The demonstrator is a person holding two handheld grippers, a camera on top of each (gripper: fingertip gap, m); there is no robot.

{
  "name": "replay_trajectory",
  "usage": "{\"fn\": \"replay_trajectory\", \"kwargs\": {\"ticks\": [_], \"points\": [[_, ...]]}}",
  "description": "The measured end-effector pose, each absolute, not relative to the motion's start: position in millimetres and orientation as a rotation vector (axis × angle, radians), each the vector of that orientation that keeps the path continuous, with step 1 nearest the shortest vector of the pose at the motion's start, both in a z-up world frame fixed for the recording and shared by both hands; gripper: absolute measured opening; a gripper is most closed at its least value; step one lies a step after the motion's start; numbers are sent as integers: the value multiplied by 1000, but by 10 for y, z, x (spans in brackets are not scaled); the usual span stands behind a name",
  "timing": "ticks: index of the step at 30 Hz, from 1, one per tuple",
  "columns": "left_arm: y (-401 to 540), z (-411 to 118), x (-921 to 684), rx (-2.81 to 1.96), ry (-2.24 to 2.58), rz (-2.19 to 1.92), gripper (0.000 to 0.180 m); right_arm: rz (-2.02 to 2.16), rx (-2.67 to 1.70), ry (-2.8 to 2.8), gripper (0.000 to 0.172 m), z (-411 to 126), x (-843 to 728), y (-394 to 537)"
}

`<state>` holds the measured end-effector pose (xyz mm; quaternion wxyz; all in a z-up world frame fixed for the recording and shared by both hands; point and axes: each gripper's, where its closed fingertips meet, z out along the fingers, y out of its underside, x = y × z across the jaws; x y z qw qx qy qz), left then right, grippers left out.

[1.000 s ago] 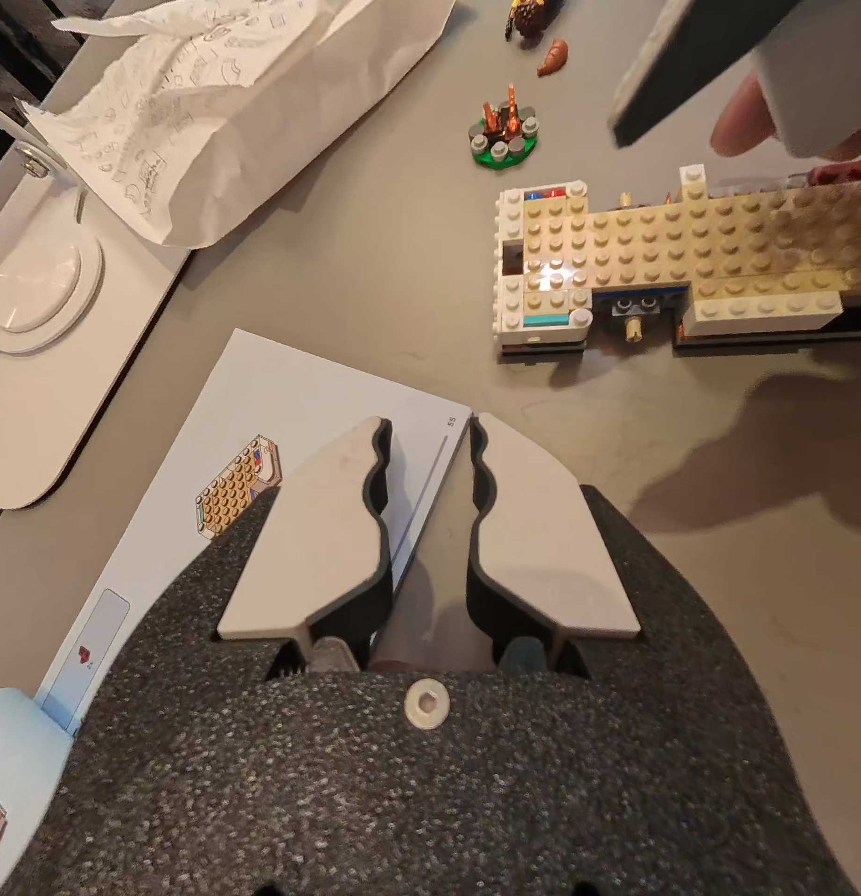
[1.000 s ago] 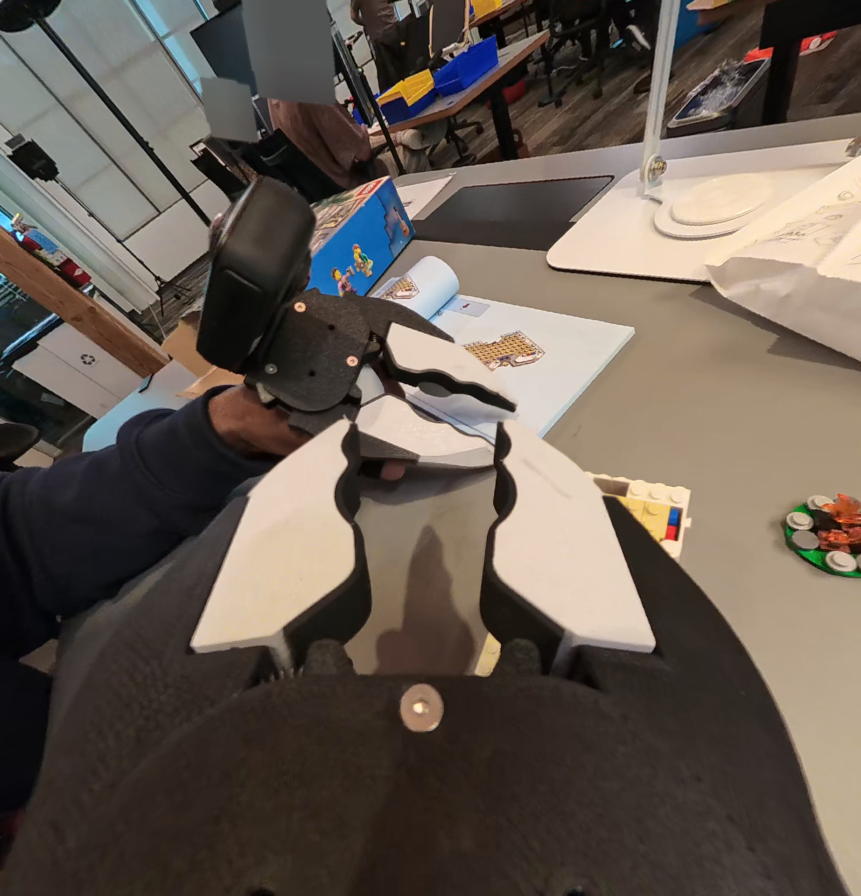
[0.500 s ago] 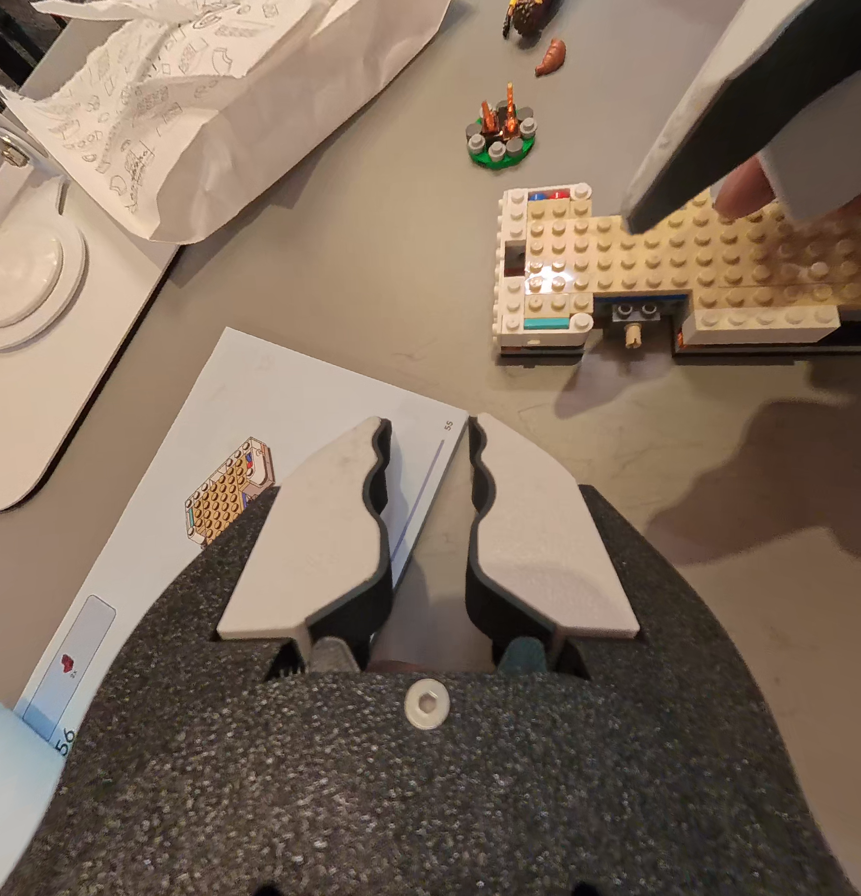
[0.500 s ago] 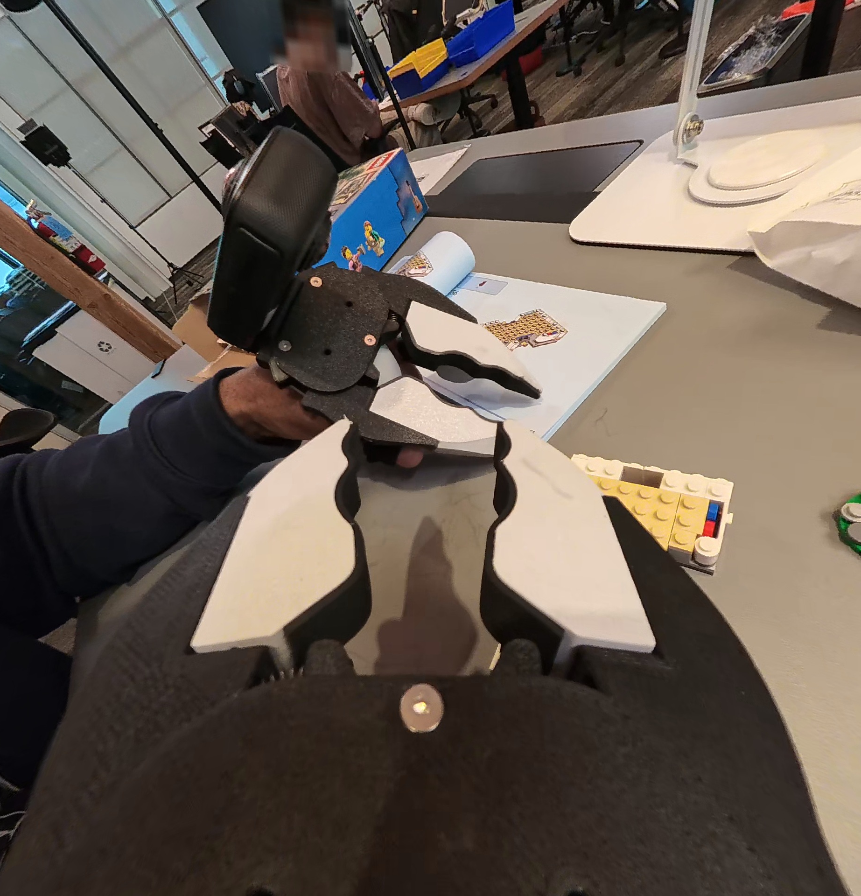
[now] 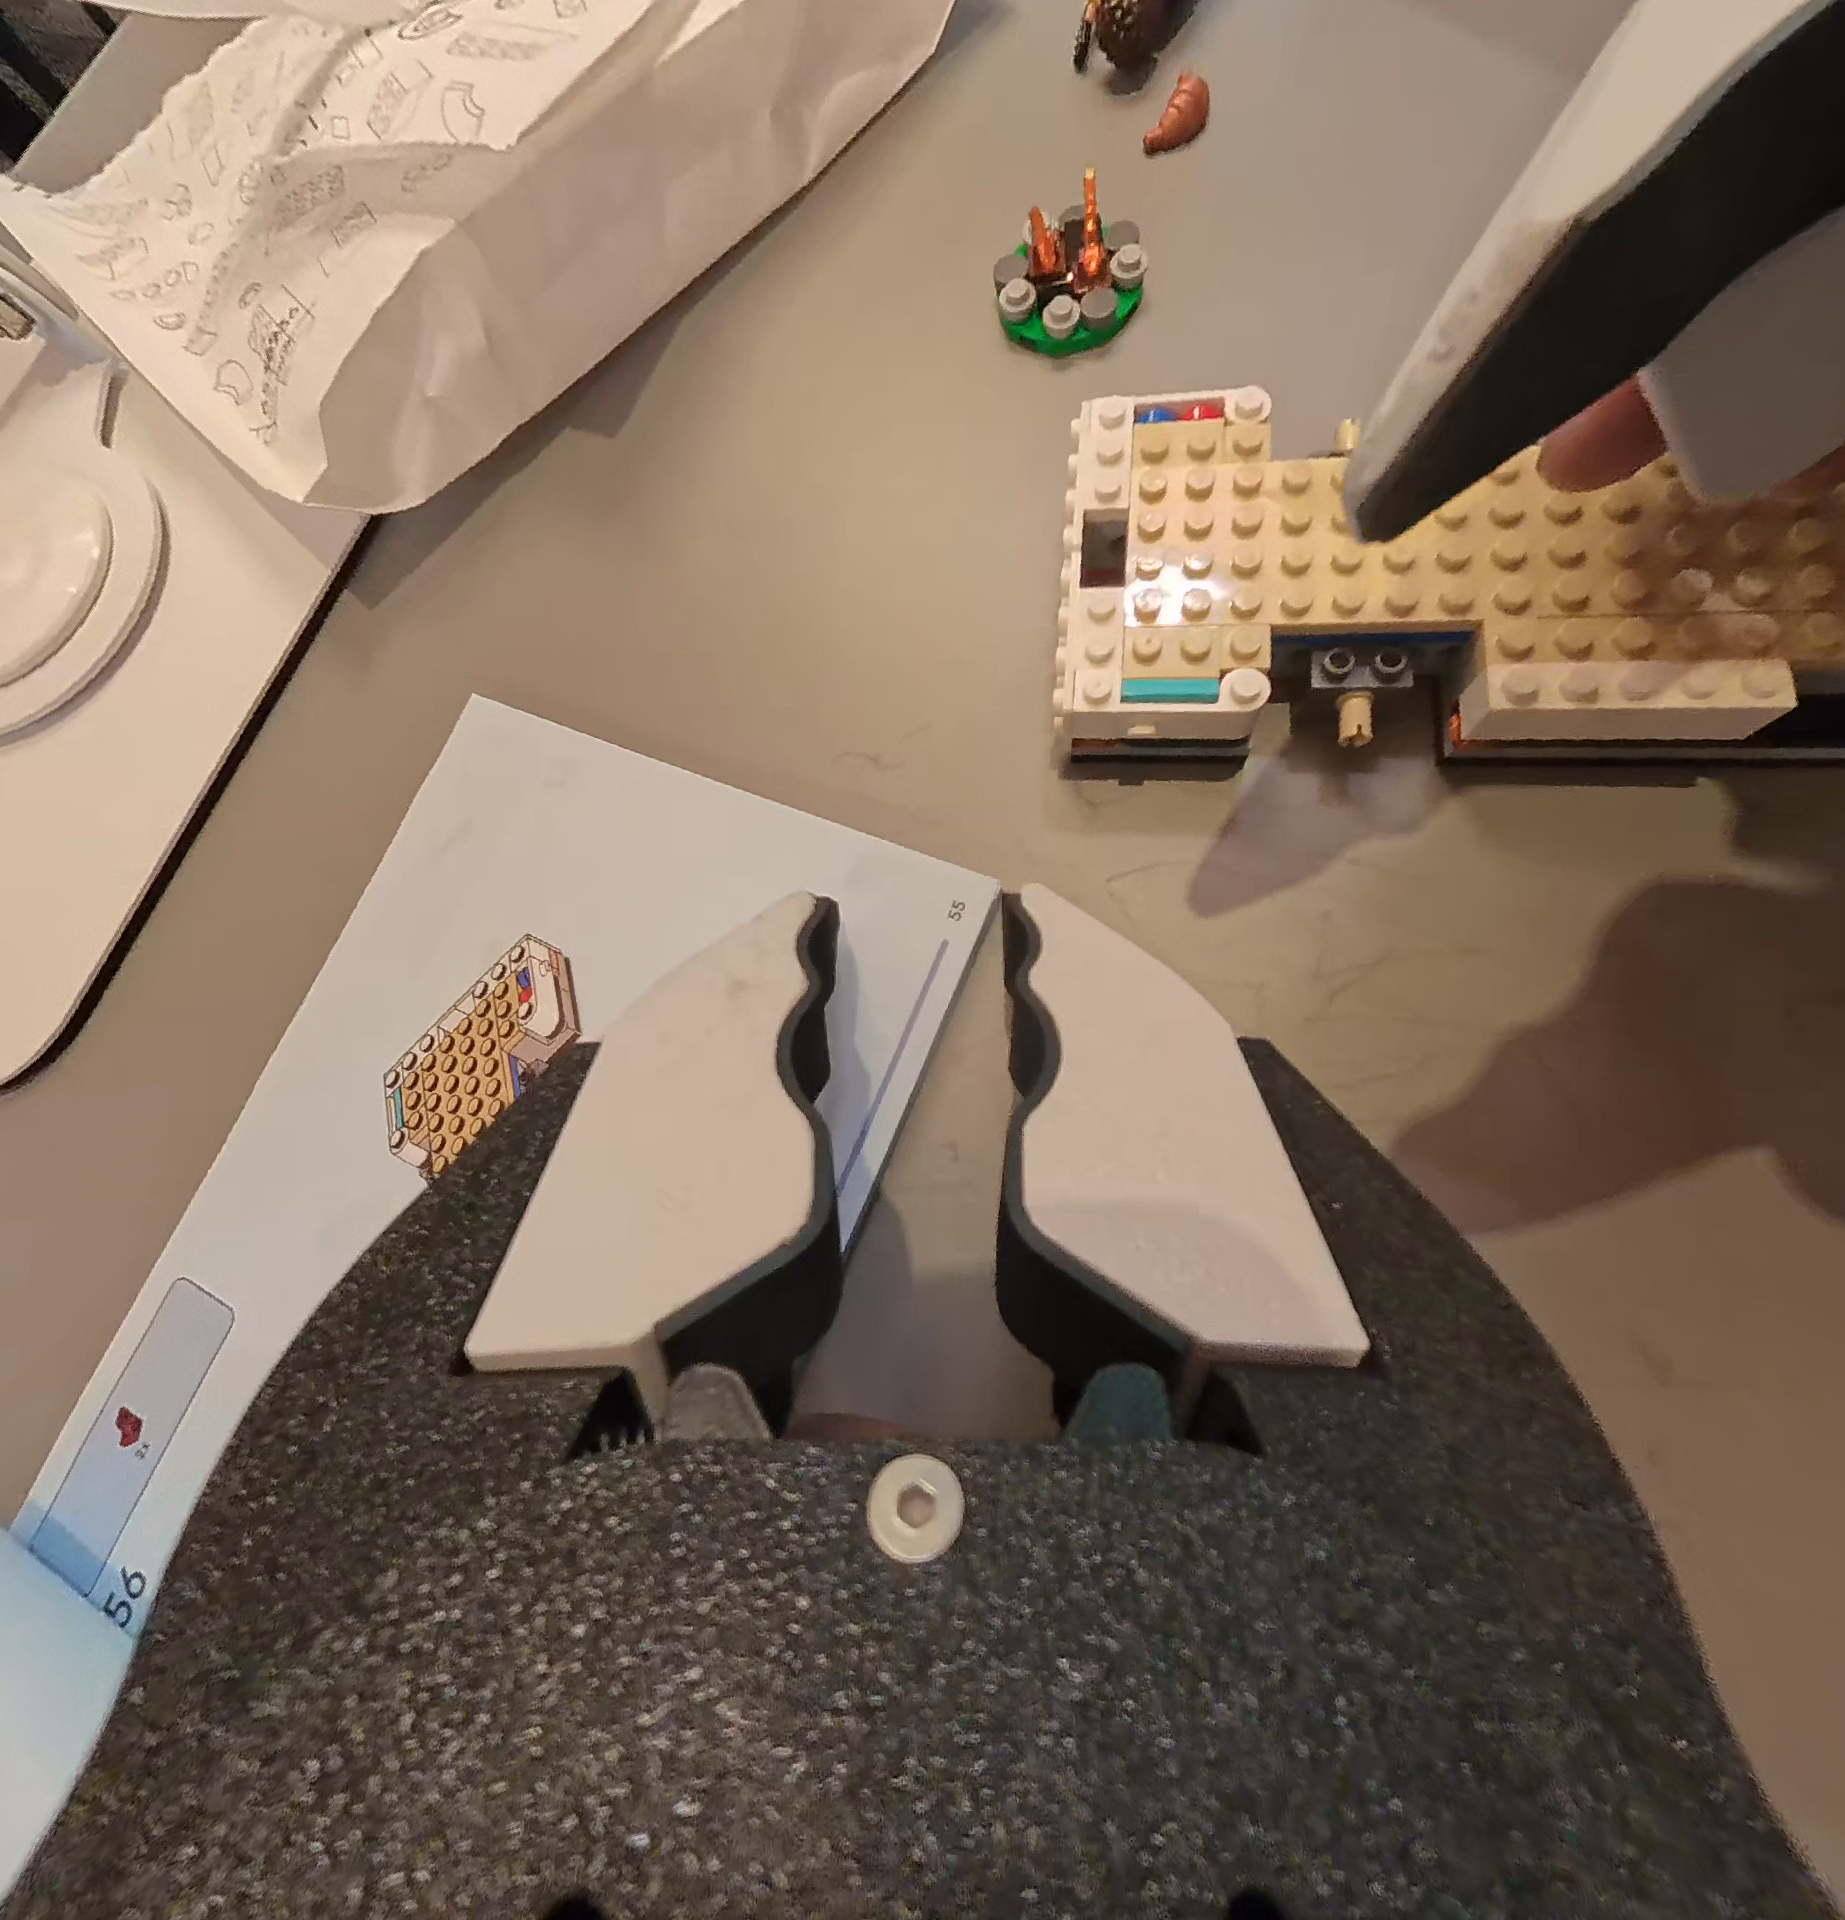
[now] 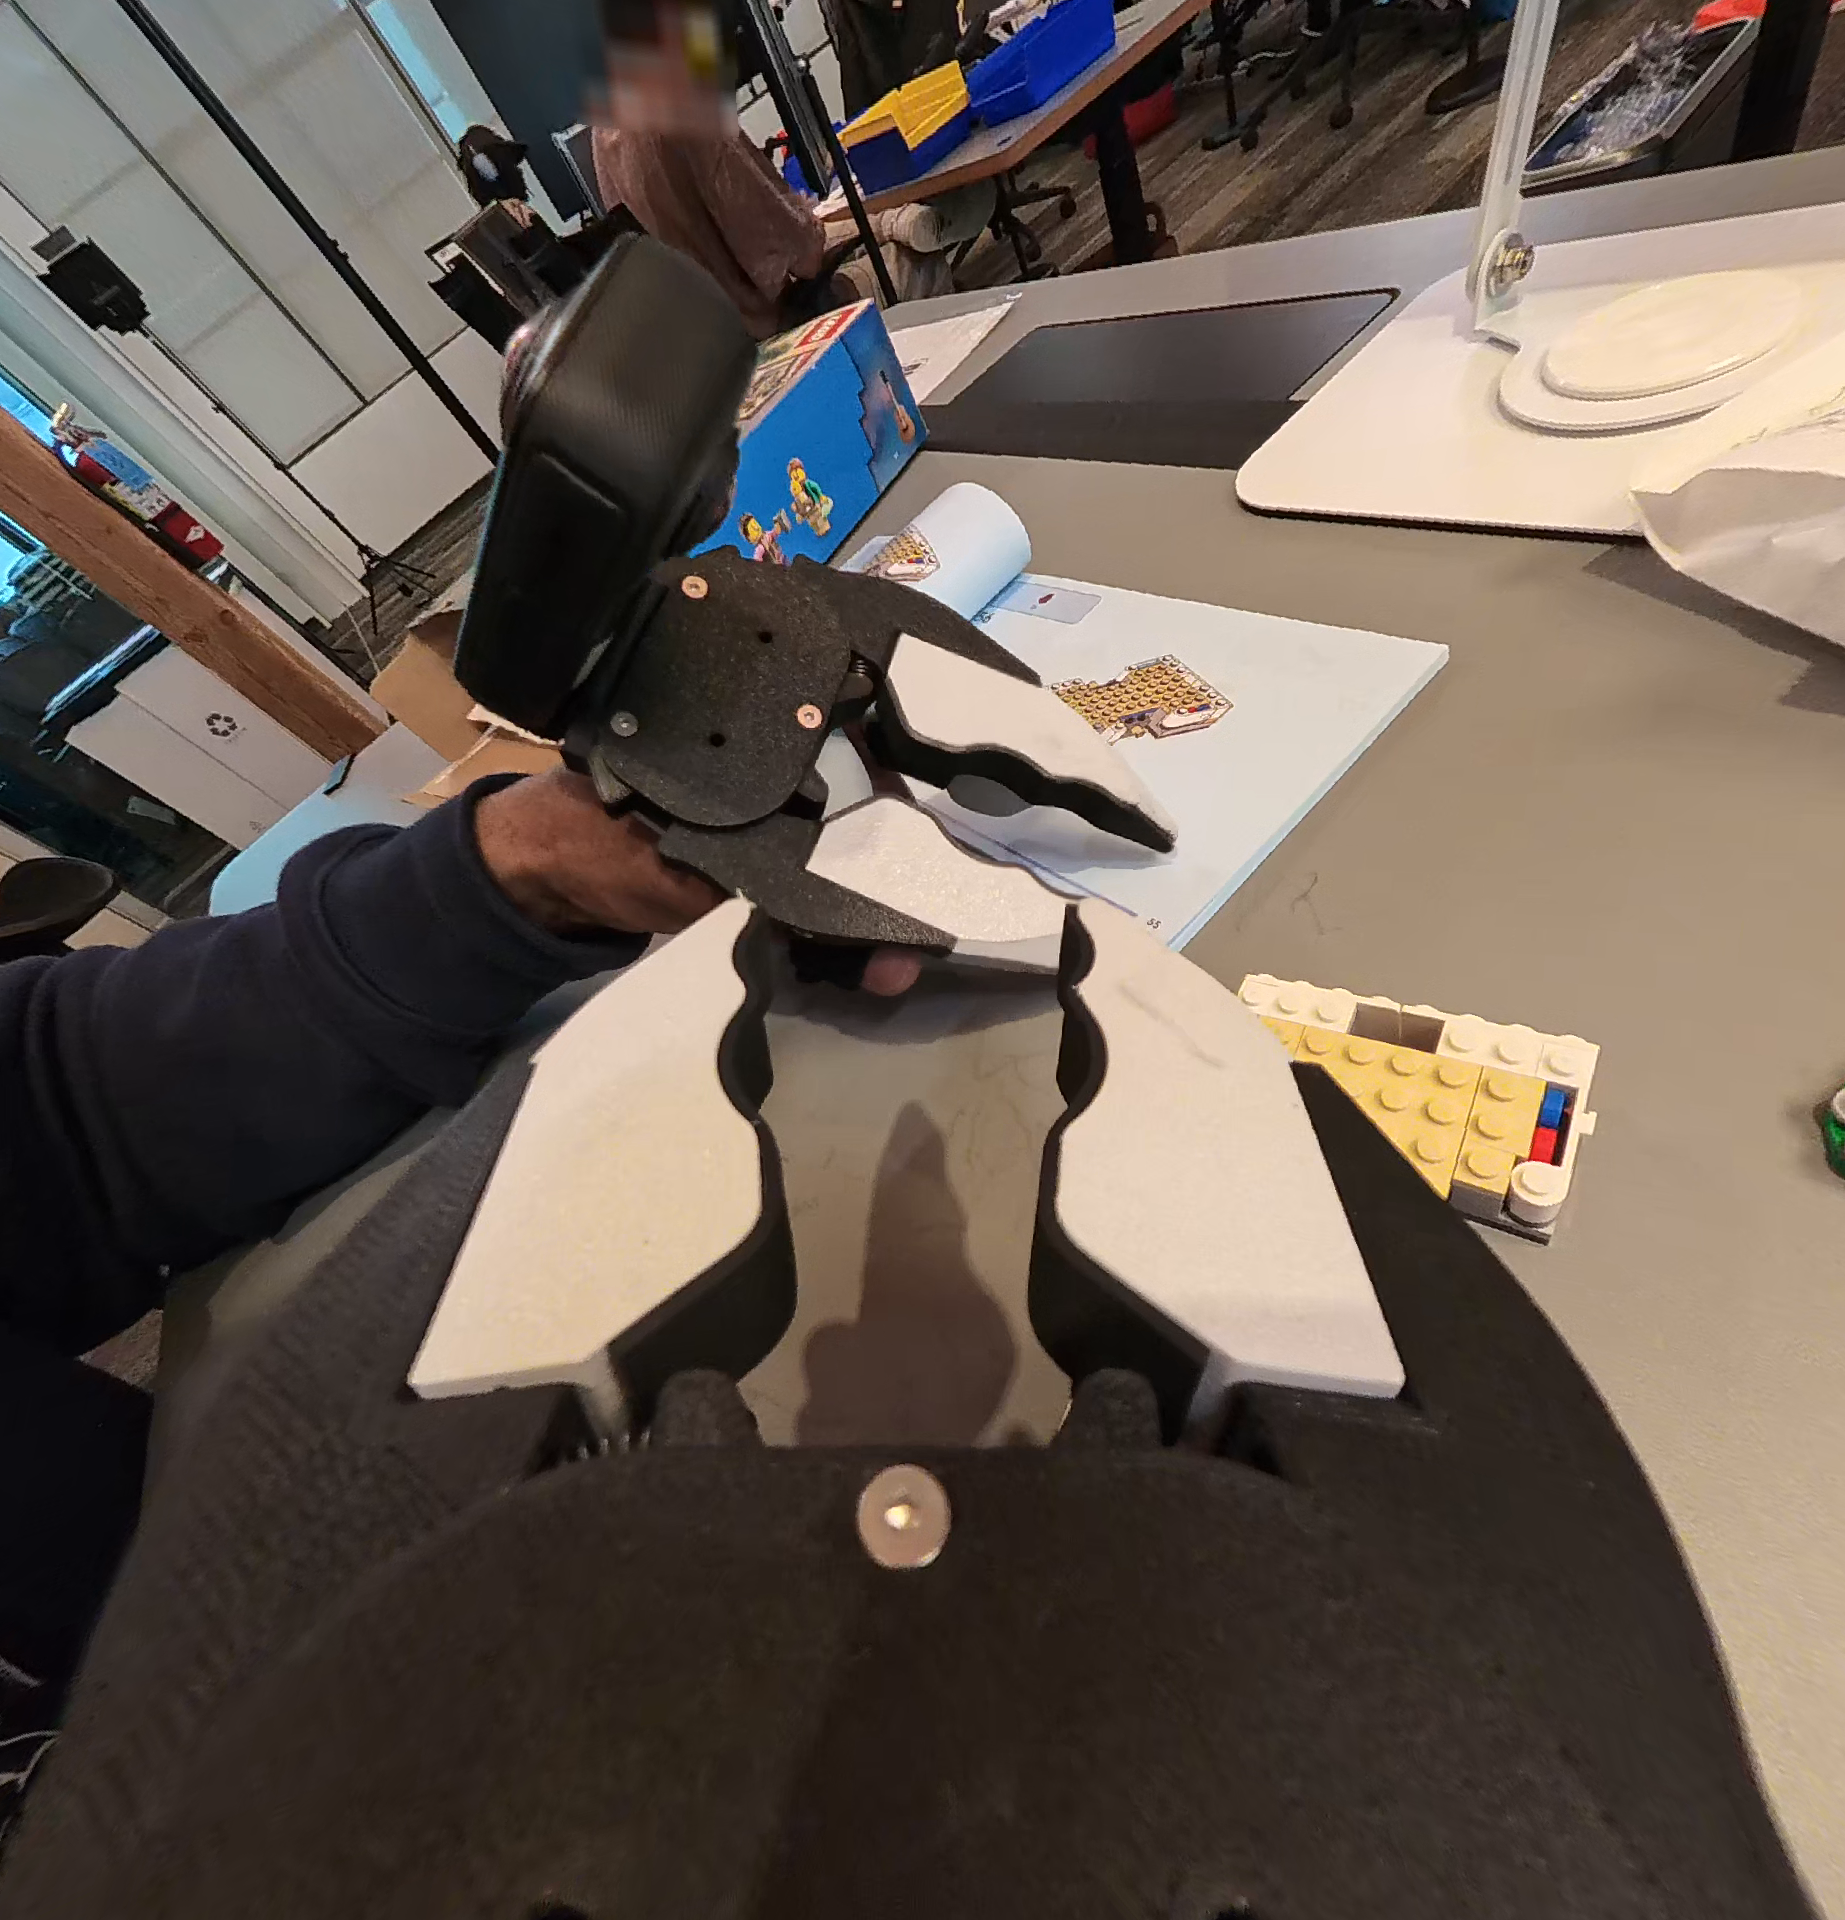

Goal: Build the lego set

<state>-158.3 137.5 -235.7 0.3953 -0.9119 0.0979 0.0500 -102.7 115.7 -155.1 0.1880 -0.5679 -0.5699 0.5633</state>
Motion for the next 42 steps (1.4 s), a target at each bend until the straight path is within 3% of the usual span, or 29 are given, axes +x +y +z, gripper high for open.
{"fn": "replay_trajectory", "kwargs": {"ticks": [25,35,42], "points": [[1367,-2303,-1606,-2287,150,12,25,1593,-1597,-1615,53,-1556,-1026,1123],[1369,-2256,-1580,-2257,107,-83,0,1589,-1597,-1620,53,-1561,-1027,1118],[1348,-2136,-1625,-2174,-29,-195,0,1550,-1573,-1635,53,-1562,-1052,1050]]}}
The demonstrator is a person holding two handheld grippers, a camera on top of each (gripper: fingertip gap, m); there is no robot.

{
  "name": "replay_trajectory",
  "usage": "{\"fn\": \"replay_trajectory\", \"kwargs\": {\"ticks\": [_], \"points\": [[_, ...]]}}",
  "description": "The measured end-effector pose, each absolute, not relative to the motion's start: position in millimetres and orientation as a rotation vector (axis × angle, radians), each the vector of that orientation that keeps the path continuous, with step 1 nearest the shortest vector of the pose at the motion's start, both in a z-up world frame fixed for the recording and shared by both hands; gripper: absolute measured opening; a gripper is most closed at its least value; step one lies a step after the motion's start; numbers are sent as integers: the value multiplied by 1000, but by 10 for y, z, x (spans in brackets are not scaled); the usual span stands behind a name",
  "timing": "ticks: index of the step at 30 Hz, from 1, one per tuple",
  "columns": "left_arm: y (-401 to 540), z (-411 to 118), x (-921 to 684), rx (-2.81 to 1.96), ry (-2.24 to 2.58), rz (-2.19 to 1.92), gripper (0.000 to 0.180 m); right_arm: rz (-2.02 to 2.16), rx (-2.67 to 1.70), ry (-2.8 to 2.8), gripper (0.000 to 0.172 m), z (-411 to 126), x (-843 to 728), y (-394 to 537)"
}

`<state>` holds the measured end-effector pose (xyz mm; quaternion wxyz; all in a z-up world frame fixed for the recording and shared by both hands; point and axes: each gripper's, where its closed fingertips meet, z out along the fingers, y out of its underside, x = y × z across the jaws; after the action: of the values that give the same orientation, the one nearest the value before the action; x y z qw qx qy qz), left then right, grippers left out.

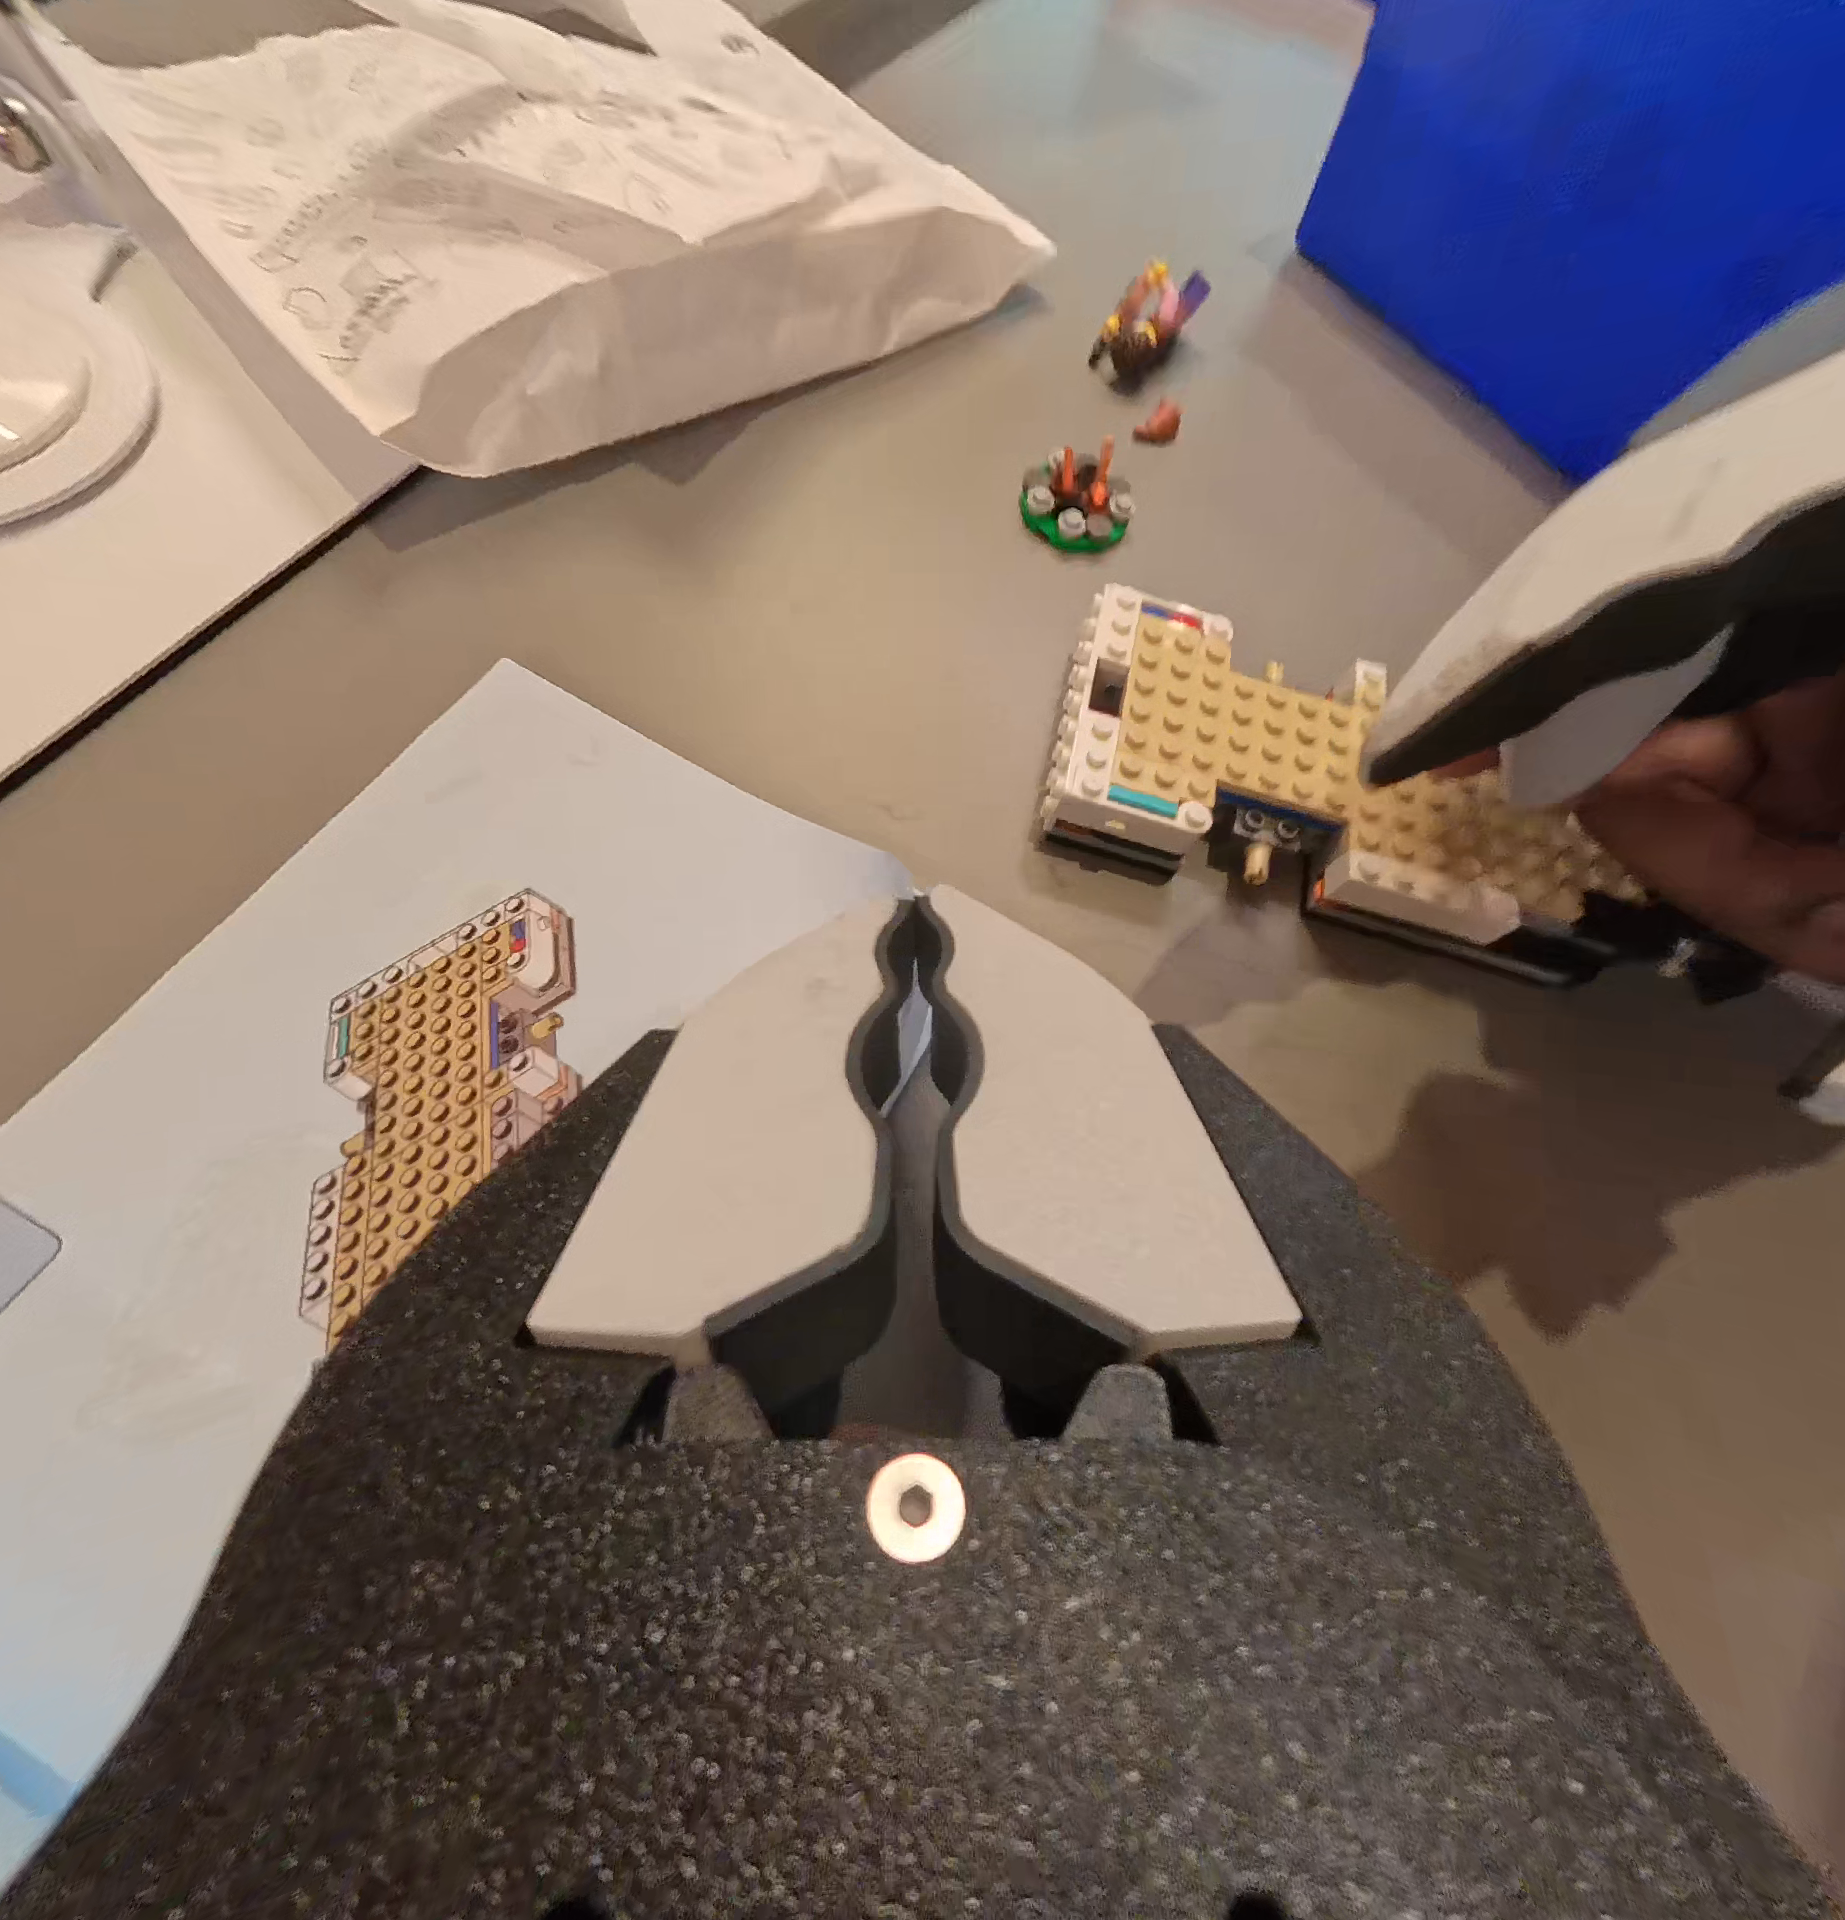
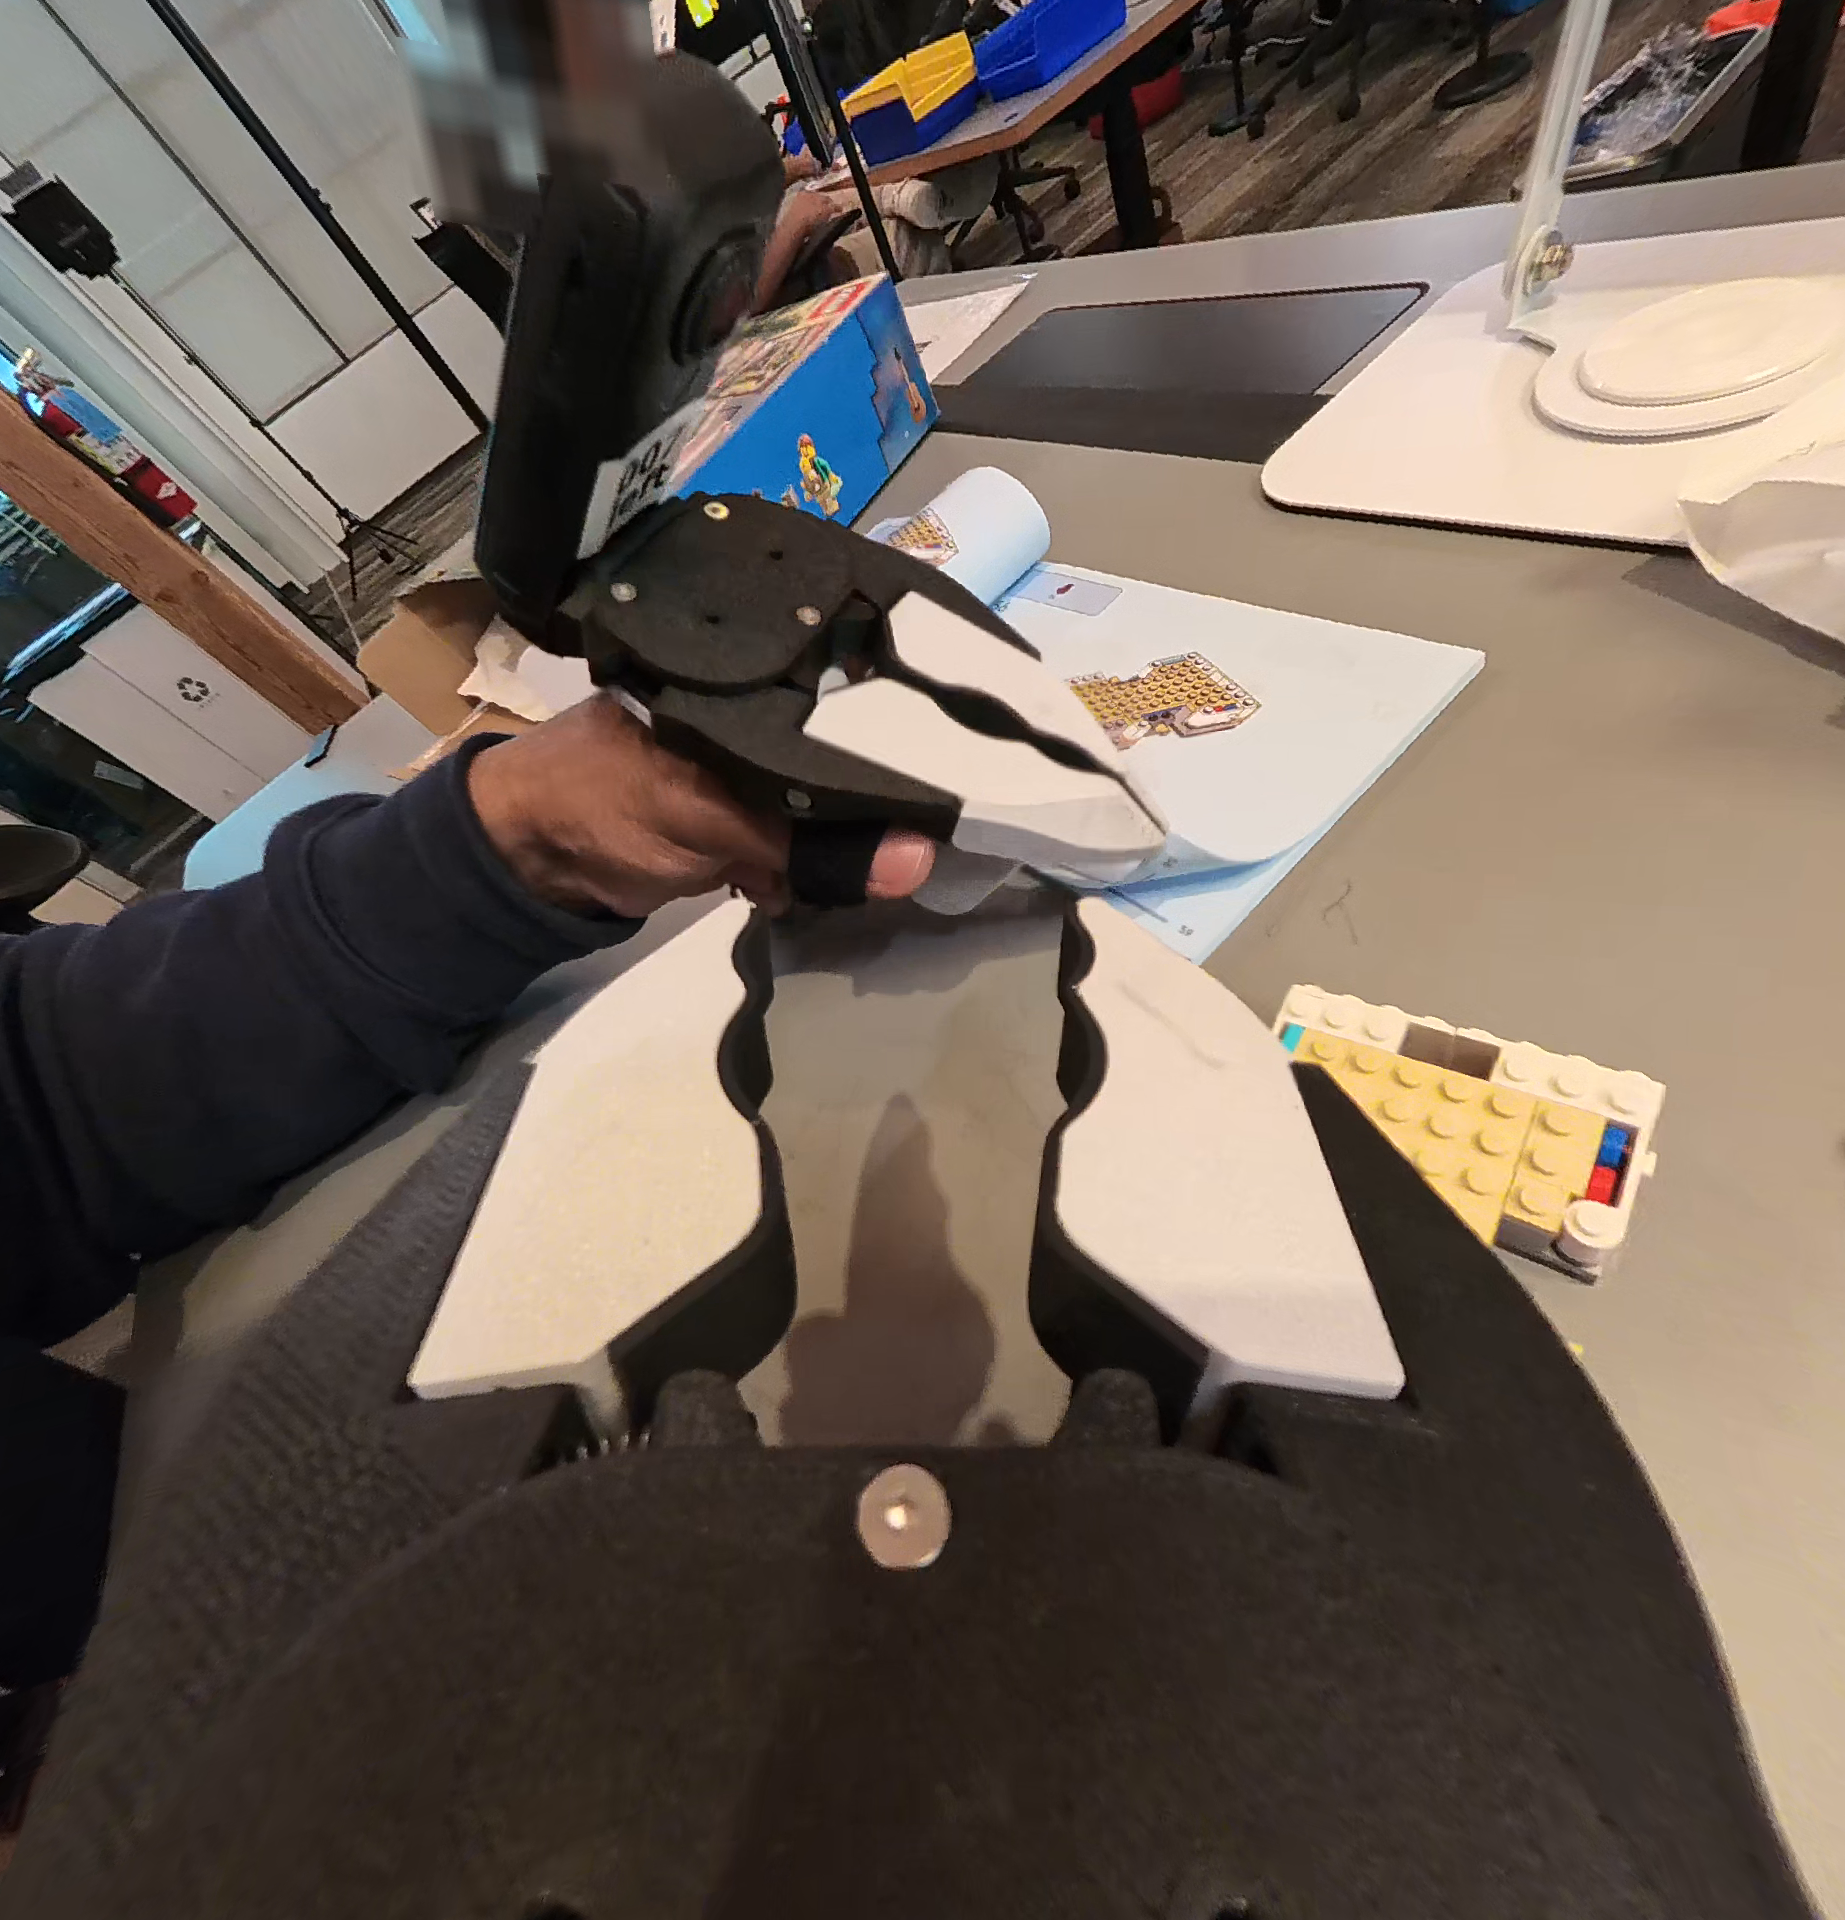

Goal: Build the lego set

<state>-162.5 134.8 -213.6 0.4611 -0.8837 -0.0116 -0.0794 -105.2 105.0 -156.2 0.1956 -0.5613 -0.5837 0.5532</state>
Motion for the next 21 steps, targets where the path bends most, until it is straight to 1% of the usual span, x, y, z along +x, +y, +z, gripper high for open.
{"fn": "replay_trajectory", "kwargs": {"ticks": [5,11,17,21], "points": [[1174,-1793,-1816,-1943,-259,-321,0,1518,-1562,-1627,52,-1554,-1191,891],[783,-1381,-2060,-1667,-406,-347,0,1532,-1621,-1575,52,-1568,-1591,728],[474,-1272,-2161,-1551,-455,-377,0,1778,-1681,-1466,55,-1442,-2009,579],[345,-1262,-2239,-1515,-469,-394,0,1934,-1734,-1441,62,-1422,-2183,520]]}}
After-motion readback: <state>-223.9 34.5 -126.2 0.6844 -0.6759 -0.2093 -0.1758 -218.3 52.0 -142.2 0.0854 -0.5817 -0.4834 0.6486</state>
